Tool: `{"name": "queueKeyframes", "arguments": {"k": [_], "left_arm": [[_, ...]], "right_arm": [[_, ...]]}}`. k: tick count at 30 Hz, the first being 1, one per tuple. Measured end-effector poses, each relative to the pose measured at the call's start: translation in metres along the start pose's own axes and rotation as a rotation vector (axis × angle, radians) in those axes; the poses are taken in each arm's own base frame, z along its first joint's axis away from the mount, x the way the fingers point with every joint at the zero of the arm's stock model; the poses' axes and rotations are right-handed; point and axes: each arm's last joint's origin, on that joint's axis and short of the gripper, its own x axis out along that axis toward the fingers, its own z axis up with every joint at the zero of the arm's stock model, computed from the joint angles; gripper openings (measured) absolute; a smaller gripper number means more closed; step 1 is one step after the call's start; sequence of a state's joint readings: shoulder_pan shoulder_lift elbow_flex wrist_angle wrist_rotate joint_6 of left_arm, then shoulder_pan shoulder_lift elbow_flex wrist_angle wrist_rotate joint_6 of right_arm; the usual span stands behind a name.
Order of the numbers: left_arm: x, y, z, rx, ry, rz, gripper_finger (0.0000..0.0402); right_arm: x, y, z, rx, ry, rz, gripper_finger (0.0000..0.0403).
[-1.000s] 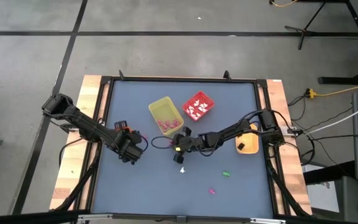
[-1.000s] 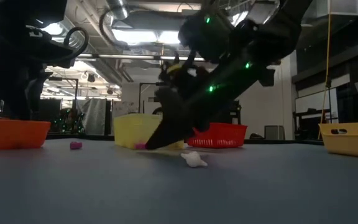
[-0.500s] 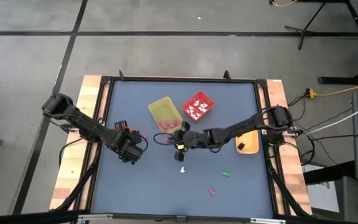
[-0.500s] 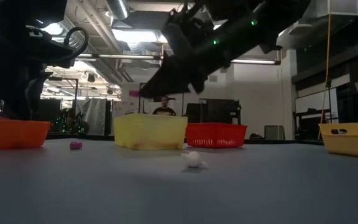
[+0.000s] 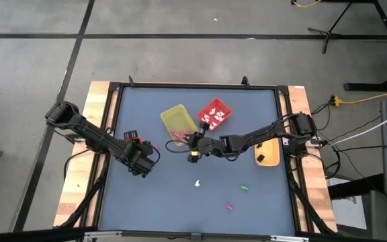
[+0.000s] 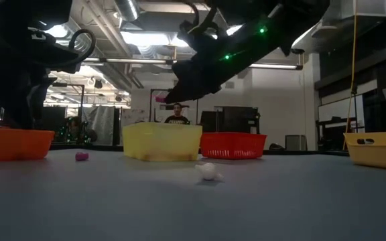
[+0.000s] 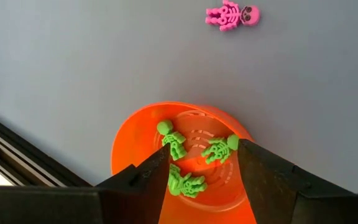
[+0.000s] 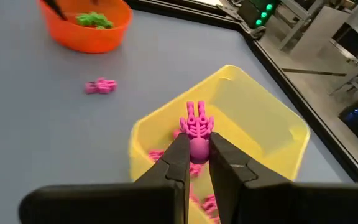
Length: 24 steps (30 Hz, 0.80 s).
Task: Sort Halloween decoration
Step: Put the pink skeleton toy into the yellow bin, then put the white ghost toy into the red bin
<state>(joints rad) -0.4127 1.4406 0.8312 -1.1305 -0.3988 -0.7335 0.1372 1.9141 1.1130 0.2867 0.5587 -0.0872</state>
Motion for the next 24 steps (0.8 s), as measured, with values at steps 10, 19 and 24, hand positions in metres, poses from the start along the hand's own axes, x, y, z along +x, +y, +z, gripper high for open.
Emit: {"name": "queueKeyframes", "arguments": {"k": [10, 19, 24], "left_arm": [[0.0, 0.0, 0.0, 0.0, 0.0, 0.0, 0.0173], [0.0, 0.0, 0.0, 0.0, 0.0, 0.0, 0.0173], [0.0, 0.0, 0.0, 0.0, 0.0, 0.0, 0.0173]], "right_arm": [[0.012, -0.02, -0.003, 0.027, 0.018, 0.0, 0.0054], [0.014, -0.022, -0.003, 0.043, 0.015, 0.055, 0.016], [0.014, -0.022, -0.003, 0.044, 0.015, 0.054, 0.0204]]}}
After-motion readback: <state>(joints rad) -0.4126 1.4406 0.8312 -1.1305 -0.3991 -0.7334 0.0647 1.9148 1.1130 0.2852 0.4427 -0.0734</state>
